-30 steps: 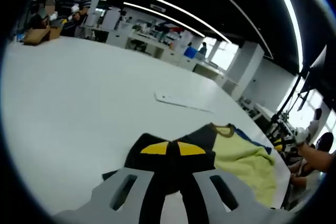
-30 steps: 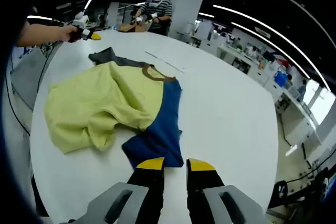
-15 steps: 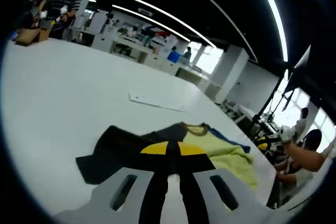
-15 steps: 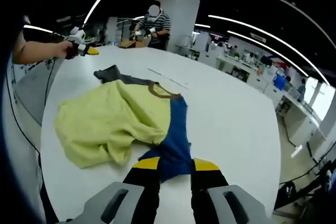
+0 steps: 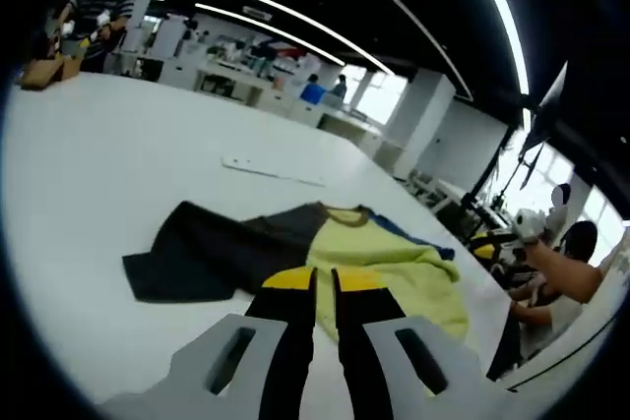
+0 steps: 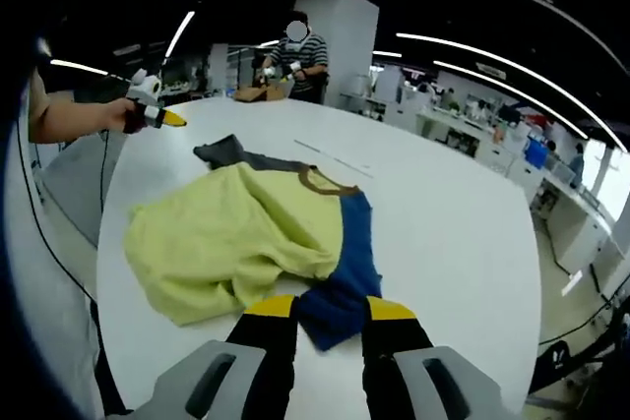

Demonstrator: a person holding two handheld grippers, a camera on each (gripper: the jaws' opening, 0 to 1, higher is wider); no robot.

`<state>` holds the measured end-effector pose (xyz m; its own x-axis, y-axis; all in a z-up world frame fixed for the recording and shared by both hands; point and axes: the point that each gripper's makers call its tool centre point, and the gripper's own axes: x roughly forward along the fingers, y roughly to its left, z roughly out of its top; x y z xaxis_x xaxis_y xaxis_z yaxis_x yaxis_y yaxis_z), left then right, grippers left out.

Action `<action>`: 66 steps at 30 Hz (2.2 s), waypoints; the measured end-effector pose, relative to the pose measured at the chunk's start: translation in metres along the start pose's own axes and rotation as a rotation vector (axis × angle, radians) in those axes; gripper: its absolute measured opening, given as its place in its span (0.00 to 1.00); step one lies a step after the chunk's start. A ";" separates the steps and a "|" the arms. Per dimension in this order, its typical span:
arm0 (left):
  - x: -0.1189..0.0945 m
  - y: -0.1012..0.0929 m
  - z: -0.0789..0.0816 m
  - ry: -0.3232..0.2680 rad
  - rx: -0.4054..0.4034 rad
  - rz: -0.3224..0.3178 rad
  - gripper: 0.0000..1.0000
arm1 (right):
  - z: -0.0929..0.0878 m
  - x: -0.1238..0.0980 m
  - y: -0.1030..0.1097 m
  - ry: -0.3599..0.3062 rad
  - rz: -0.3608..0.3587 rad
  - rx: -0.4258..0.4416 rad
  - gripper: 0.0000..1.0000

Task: Fold the garment on the visible template until the final outline fits inside the template.

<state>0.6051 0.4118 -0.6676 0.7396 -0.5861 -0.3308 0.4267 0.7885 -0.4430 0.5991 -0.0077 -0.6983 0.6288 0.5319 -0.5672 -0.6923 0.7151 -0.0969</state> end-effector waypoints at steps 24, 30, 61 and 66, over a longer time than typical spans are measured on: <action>-0.007 -0.054 -0.060 0.092 -0.006 -0.094 0.03 | -0.021 0.000 0.043 0.005 0.112 0.037 0.21; -0.007 -0.064 -0.078 0.138 -0.003 -0.116 0.03 | -0.021 0.001 0.050 -0.002 0.130 0.039 0.19; -0.017 -0.077 -0.105 0.238 0.139 -0.135 0.11 | -0.044 0.054 0.069 0.043 0.164 0.087 0.13; -0.018 -0.079 -0.113 0.282 0.205 -0.138 0.18 | -0.045 0.057 0.066 0.049 0.163 0.096 0.12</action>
<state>0.4988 0.3393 -0.7212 0.5076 -0.6956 -0.5085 0.6291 0.7024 -0.3329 0.5731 0.0498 -0.7742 0.4917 0.6230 -0.6084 -0.7452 0.6625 0.0761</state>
